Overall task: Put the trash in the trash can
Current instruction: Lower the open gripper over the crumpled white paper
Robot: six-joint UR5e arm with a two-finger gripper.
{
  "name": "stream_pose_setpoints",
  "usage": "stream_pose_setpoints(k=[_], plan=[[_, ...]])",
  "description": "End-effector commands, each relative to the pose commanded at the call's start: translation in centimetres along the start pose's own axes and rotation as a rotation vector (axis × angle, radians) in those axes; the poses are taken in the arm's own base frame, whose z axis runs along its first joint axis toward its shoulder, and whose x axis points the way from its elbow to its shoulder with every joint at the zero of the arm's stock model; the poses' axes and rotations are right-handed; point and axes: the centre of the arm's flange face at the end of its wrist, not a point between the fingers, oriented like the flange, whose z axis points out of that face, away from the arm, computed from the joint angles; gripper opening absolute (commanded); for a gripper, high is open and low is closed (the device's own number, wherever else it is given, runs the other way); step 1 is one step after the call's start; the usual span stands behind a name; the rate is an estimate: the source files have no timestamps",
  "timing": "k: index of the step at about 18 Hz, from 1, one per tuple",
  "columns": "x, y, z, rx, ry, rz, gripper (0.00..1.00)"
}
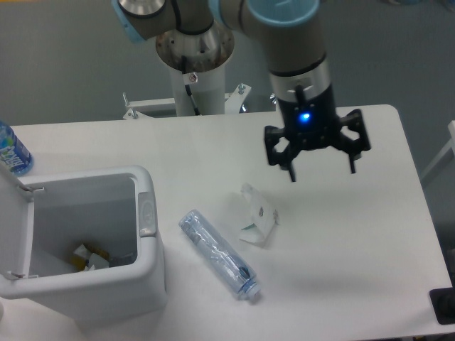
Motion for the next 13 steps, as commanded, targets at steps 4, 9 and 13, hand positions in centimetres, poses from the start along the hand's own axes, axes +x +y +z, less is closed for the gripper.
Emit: stream_pose_setpoints(k=[4,9,13], plan=[[-0.3,0.4,0.4,0.0,-0.001,-0.016,1.0],[0.2,1.3,2.1,-0.028,0.018,-0.02,1.0],[2.0,2.7,4.9,-0.036,0.021,-0.06,1.0]])
